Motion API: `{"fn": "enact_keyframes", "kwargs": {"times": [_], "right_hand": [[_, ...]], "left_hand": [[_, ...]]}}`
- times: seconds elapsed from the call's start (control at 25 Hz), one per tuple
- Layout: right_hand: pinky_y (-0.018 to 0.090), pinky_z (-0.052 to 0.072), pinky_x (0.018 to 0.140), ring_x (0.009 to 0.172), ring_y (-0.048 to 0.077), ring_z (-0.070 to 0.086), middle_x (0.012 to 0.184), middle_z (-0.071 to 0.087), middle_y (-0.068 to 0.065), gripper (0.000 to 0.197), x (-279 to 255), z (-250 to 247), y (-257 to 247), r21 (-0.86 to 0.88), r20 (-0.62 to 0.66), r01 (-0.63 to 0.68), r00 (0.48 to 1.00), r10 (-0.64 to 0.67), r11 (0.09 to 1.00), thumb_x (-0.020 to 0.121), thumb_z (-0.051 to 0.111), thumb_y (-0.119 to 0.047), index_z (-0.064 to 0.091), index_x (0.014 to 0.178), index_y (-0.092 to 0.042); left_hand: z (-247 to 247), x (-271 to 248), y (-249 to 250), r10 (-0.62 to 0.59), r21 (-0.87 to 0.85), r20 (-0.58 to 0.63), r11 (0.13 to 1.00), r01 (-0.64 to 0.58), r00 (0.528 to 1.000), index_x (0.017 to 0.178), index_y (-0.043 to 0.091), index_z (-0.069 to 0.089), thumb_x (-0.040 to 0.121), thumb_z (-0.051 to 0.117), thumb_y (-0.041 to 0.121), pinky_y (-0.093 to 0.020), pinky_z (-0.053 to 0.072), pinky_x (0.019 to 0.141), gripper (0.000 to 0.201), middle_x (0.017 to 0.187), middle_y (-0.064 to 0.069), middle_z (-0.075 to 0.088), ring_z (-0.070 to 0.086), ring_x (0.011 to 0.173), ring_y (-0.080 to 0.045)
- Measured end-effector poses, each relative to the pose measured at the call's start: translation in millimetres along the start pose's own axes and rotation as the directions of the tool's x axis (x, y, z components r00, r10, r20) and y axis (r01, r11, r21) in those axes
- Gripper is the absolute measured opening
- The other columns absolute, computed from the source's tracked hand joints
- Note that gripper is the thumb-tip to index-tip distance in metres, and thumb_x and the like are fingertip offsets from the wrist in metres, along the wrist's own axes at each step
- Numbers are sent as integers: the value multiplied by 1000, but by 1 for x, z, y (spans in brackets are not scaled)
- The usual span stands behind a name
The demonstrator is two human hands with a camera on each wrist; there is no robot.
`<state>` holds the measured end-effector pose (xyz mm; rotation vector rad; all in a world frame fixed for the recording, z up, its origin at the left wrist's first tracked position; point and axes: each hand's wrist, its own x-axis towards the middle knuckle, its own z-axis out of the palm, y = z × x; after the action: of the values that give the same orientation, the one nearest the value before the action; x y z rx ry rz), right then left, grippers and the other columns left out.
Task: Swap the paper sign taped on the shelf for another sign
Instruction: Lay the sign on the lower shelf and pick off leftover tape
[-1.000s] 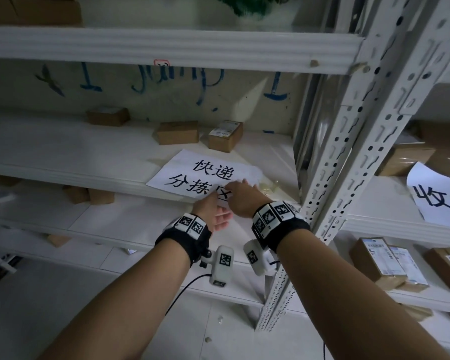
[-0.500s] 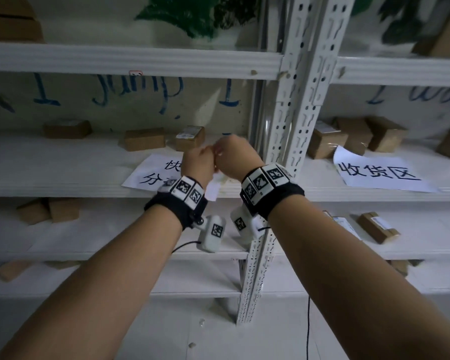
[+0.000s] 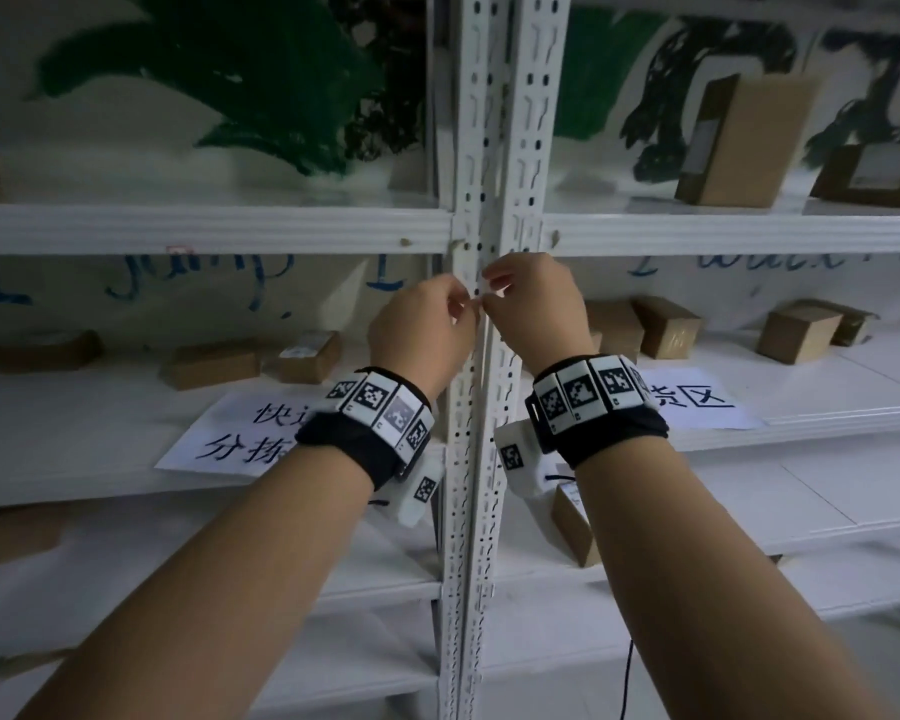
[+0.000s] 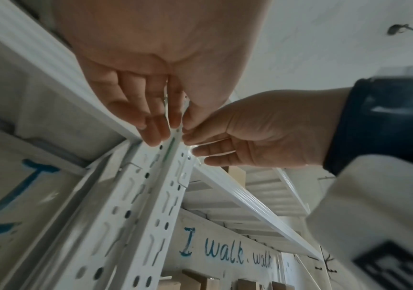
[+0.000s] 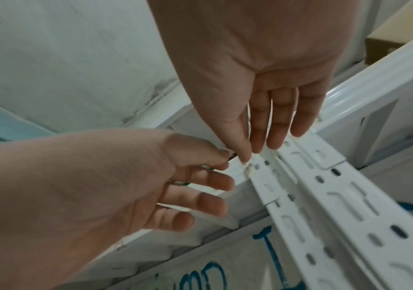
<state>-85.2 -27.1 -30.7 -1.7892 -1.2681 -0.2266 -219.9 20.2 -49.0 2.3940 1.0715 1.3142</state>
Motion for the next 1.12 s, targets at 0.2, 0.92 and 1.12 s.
{"fn": "enact_keyframes", "kwargs": {"times": [0.2, 0.92, 1.12], "right_hand": [[42, 60, 95, 104, 20, 70, 110, 76, 3, 29, 40, -25, 51, 127, -165, -30, 985, 51, 991, 90, 74, -14, 76, 118, -17], [30, 52, 76, 91, 16, 65, 108, 64, 1, 25, 65, -1, 105, 179, -287, 147, 954, -91, 973, 95, 64, -11, 81, 112, -21], [28, 53, 77, 94, 5, 63, 117, 65, -6, 31, 64, -7, 114, 207, -282, 174, 953, -112, 963, 94, 67, -19, 74, 123, -24]], "left_hand": [[47, 43, 43, 270, 109, -48, 958, -263, 962, 113, 19, 72, 94, 76, 25, -42, 59, 88, 21, 114, 4, 73, 69, 103, -21], [112, 82, 48, 380, 408, -106, 859, -309, 919, 135, 25, 63, 87, 63, -5, -61, 8, 122, 56, 160, 9, 48, 29, 158, -13], [117, 84, 43, 418, 376, -189, 867, -328, 889, 127, 25, 71, 93, 68, 3, -61, 14, 121, 41, 154, 9, 56, 38, 154, -13]]}}
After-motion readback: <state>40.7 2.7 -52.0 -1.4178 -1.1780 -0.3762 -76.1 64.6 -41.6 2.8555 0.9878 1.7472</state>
